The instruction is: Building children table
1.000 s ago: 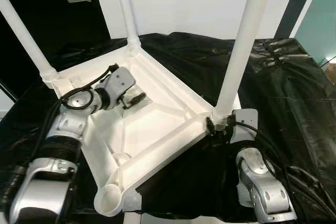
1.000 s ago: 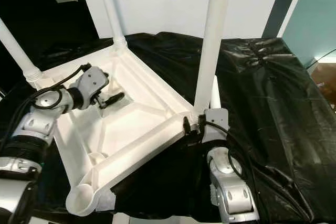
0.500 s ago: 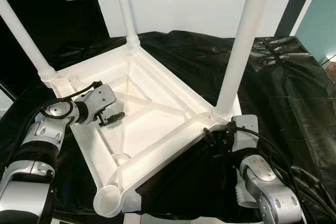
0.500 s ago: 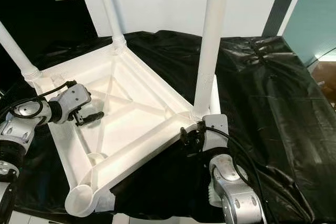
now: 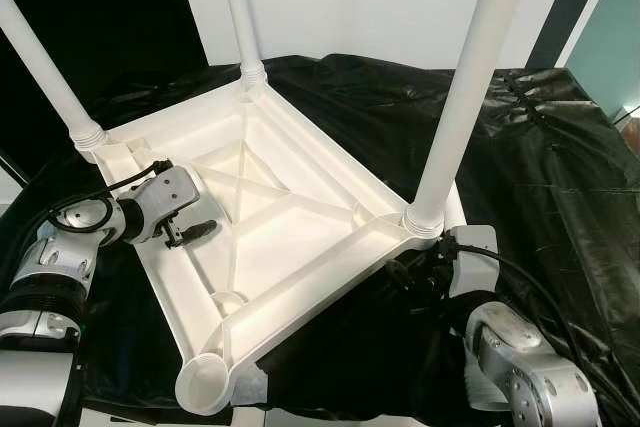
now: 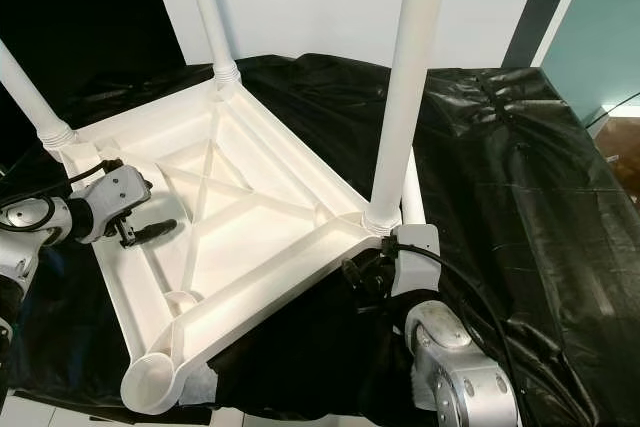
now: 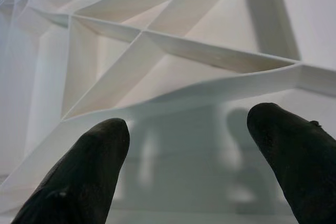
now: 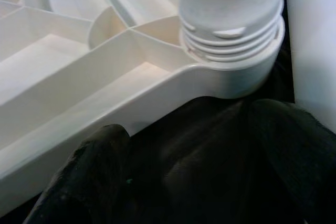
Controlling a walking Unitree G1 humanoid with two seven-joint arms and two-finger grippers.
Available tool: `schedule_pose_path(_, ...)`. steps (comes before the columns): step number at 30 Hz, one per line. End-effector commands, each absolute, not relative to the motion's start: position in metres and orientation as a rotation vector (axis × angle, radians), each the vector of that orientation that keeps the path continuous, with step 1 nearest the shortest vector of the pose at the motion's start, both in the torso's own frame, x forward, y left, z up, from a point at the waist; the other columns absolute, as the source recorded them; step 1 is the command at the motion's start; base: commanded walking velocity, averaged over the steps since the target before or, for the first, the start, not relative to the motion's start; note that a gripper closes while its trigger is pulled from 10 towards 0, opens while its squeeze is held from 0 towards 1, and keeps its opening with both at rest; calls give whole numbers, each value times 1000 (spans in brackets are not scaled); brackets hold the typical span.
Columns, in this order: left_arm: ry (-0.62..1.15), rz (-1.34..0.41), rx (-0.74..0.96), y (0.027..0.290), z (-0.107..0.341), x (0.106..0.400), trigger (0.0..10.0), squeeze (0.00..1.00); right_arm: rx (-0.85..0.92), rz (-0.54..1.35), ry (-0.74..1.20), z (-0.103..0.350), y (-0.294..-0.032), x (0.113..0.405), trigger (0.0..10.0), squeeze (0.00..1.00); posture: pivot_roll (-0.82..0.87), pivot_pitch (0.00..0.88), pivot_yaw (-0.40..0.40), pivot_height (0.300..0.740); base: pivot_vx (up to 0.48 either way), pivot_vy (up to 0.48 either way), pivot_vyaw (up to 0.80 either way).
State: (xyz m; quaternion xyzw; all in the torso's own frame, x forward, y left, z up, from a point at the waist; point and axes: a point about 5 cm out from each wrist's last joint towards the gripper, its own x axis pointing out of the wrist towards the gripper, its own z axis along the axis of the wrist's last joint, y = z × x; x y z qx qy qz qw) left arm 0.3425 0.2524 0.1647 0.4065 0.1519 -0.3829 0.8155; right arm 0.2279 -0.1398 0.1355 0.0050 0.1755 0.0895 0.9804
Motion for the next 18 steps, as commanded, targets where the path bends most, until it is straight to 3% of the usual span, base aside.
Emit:
schedule_pose_path(1,384,-906,917,248,148,331,10000,0,-5,184,442,127,-145,234,10000,0,-57,43,25,740,0,0,0)
schedule_pose_path(3,411,-1034,916,234,137,316,10000,0,-21,227,465,129,-144,245,10000,0,-57,41,26,740,0,0,0)
schedule_pose_path(10,396,-1143,864,218,139,299,10000,0,-68,251,447,135,-144,264,10000,0,-43,32,7,740,0,0,0)
schedule_pose_path(18,271,-1127,781,198,156,292,10000,0,-112,339,409,138,-135,286,10000,0,-29,29,-9,740,0,0,0)
